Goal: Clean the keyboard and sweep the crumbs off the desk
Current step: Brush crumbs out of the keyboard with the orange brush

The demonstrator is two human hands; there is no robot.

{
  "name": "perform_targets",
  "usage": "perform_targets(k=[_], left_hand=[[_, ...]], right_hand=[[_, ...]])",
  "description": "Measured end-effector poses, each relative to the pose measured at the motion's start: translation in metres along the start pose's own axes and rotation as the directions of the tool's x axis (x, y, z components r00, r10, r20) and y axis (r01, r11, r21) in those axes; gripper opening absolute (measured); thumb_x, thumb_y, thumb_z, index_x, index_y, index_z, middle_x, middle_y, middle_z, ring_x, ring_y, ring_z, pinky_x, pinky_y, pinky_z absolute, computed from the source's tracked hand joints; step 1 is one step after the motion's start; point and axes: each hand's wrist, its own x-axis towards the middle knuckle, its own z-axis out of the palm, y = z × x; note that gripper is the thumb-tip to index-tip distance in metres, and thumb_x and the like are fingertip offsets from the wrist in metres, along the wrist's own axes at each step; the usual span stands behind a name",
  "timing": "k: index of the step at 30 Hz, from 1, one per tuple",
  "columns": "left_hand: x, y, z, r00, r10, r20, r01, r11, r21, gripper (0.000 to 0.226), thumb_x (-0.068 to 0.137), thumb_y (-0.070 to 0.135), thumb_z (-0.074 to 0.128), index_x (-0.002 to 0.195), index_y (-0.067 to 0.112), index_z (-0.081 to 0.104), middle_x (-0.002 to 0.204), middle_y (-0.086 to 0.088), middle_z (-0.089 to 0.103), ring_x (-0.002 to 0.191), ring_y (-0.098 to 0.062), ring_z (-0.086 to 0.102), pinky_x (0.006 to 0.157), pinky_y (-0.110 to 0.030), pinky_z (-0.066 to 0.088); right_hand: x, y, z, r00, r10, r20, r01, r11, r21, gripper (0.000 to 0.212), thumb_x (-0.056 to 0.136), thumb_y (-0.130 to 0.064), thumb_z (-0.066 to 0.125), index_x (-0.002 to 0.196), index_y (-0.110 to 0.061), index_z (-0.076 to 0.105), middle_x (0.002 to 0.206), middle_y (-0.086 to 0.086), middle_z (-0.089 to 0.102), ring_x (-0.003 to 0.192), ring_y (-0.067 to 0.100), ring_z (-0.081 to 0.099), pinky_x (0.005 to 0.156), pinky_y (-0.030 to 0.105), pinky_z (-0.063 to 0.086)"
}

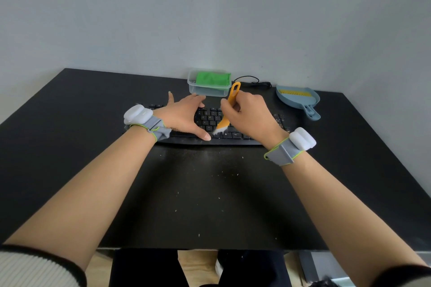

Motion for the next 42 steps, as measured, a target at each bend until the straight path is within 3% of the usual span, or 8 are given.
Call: perform_targets(k=[3,6,10,14,18,24,33,42], left_hand=[[0.0,-0.001,0.0,1.0,0.0,-0.006,0.0,1.0,-0.002,0.123,0.066,0.064,0.079,0.156,0.015,0.012,0.151,0.005,0.039,0.148,-0.017,0.022,0.111,-0.069,-0.015],[0.0,-0.001,0.0,1.0,-0.002,-0.002,0.002,1.0,0.001,0.123,0.066,0.065,0.079,0.156,0.015,0.011,0.152,0.005,0.039,0.148,-0.017,0.021,0.111,-0.069,-0.015],[0.001,-0.002,0.0,1.0,0.005,-0.005,-0.005,1.0,0.003,0.121,0.065,0.065,0.079,0.156,0.017,0.014,0.15,0.006,0.04,0.145,-0.018,0.028,0.111,-0.069,-0.015],[-0.001,-0.003,-0.001,1.0,0.008,0.002,-0.008,1.0,-0.007,0.119,0.066,0.062,0.08,0.155,0.017,0.016,0.151,0.004,0.04,0.144,-0.02,0.03,0.112,-0.07,-0.012],[0.0,-0.001,-0.003,0.999,-0.008,0.033,0.008,1.0,0.003,0.122,0.066,0.059,0.082,0.156,0.014,0.013,0.153,0.001,0.036,0.146,-0.022,0.024,0.112,-0.071,-0.009],[0.004,0.011,0.002,0.999,0.034,0.032,-0.035,0.999,0.03,0.127,0.065,0.068,0.077,0.157,0.015,0.006,0.16,0.0,0.025,0.152,-0.018,0.001,0.112,-0.068,-0.015],[0.01,0.015,0.004,0.999,0.052,0.009,-0.052,0.998,0.036,0.126,0.065,0.069,0.077,0.156,0.017,0.007,0.152,0.003,0.038,0.148,-0.019,0.021,0.11,-0.07,-0.015],[0.01,0.017,0.003,0.998,0.056,0.017,-0.057,0.998,0.038,0.124,0.065,0.068,0.077,0.156,0.017,0.009,0.151,0.002,0.039,0.146,-0.02,0.026,0.111,-0.07,-0.014]], right_hand=[[0.002,0.002,-0.004,1.0,0.028,0.001,-0.028,1.0,0.003,0.036,0.095,-0.031,0.052,0.066,-0.009,0.05,0.061,0.006,0.06,0.054,0.015,0.047,0.056,0.031,0.038],[0.002,0.004,-0.006,1.0,0.003,-0.004,-0.003,1.0,0.009,0.037,0.097,-0.032,0.054,0.074,-0.005,0.06,0.066,0.004,0.065,0.059,0.016,0.054,0.056,0.019,0.038],[0.005,0.007,-0.009,1.0,0.005,0.021,-0.005,1.0,0.001,0.038,0.095,-0.032,0.053,0.078,0.0,0.063,0.072,0.01,0.07,0.068,0.026,0.061,0.066,0.034,0.046],[0.016,0.022,-0.016,0.988,0.054,-0.142,-0.048,0.998,0.042,0.039,0.096,-0.034,0.052,0.082,-0.001,0.069,0.068,0.008,0.071,0.063,0.025,0.064,0.069,0.039,0.053],[0.022,0.032,-0.015,0.973,0.073,-0.219,-0.064,0.997,0.048,0.037,0.098,-0.033,0.053,0.082,-0.004,0.068,0.069,0.006,0.072,0.063,0.021,0.065,0.071,0.038,0.054],[0.029,0.032,-0.001,0.982,0.104,-0.156,-0.091,0.992,0.089,0.039,0.098,-0.04,0.054,0.09,-0.006,0.071,0.077,0.004,0.075,0.075,0.023,0.071,0.079,0.042,0.057],[0.022,0.028,-0.003,0.996,0.081,-0.025,-0.082,0.996,-0.022,0.04,0.094,-0.034,0.049,0.078,0.0,0.062,0.074,0.011,0.07,0.071,0.031,0.062,0.072,0.043,0.053],[0.025,0.028,-0.003,0.988,0.058,-0.14,-0.056,0.998,0.016,0.04,0.099,-0.035,0.054,0.079,-0.003,0.066,0.063,0.001,0.061,0.061,0.022,0.057,0.064,0.033,0.045]])
